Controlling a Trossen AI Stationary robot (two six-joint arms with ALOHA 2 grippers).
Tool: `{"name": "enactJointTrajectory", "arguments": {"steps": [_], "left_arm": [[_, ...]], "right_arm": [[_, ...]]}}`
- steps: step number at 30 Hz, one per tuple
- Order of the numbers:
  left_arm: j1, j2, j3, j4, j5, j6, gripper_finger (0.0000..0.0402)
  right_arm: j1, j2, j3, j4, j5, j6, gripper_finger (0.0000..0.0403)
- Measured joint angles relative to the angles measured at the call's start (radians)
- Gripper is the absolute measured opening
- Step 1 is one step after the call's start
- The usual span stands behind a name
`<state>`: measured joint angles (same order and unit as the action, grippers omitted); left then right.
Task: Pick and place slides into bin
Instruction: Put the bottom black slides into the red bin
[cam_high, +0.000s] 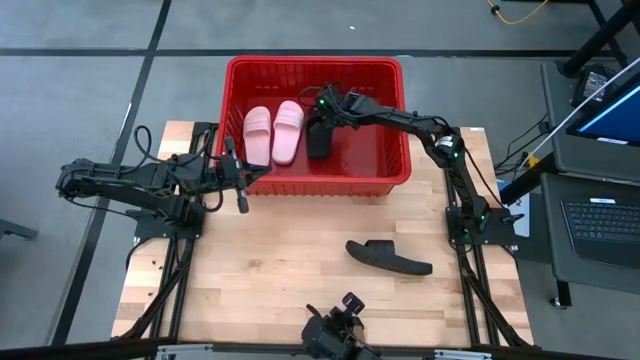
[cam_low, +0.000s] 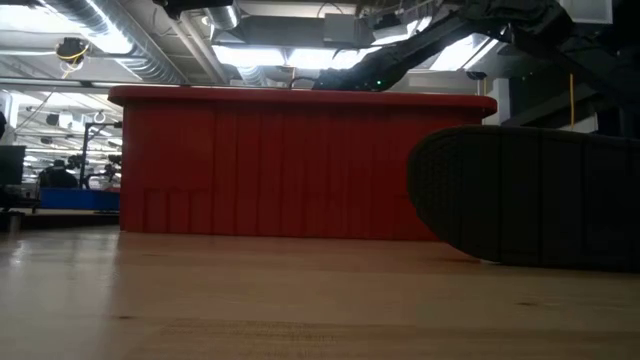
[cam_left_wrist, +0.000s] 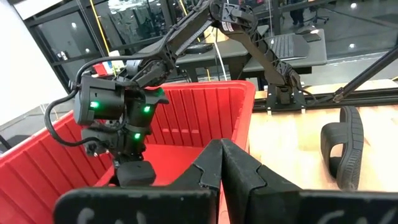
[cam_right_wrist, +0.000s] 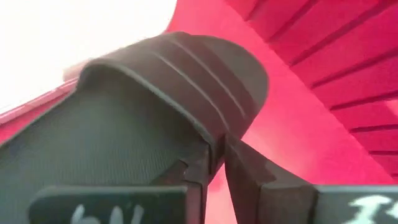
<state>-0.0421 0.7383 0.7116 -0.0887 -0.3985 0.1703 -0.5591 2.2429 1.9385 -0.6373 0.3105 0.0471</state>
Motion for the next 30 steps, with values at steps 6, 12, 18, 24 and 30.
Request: {"name": "enactJointTrajectory", "arguments": {"steps": [6,12,18,24,30], "left_arm": [[0.000,0.000,0.000,0.000,0.000,0.000,0.0003],[0.000,0.000,0.000,0.000,0.001,-0.001,0.0003],[0.000,0.000,0.000,0.000,0.048,-0.004,0.0002],[0.000,0.000,0.000,0.001,0.056,-0.004,0.0002],[0.000,0.000,0.000,0.001,0.056,-0.004,0.0003]], "right_arm": [[0.000,0.000,0.000,-0.003,-0.016,0.000,0.0059],[-0.002,0.000,0.000,-0.036,-0.016,-0.026,0.0079],[-0.008,0.000,0.000,-0.040,-0.009,-0.025,0.0098],[-0.008,0.000,0.000,-0.041,-0.027,-0.022,0.0114],[0.000,-0.004,0.000,-0.051,-0.035,-0.022,0.0116]]}}
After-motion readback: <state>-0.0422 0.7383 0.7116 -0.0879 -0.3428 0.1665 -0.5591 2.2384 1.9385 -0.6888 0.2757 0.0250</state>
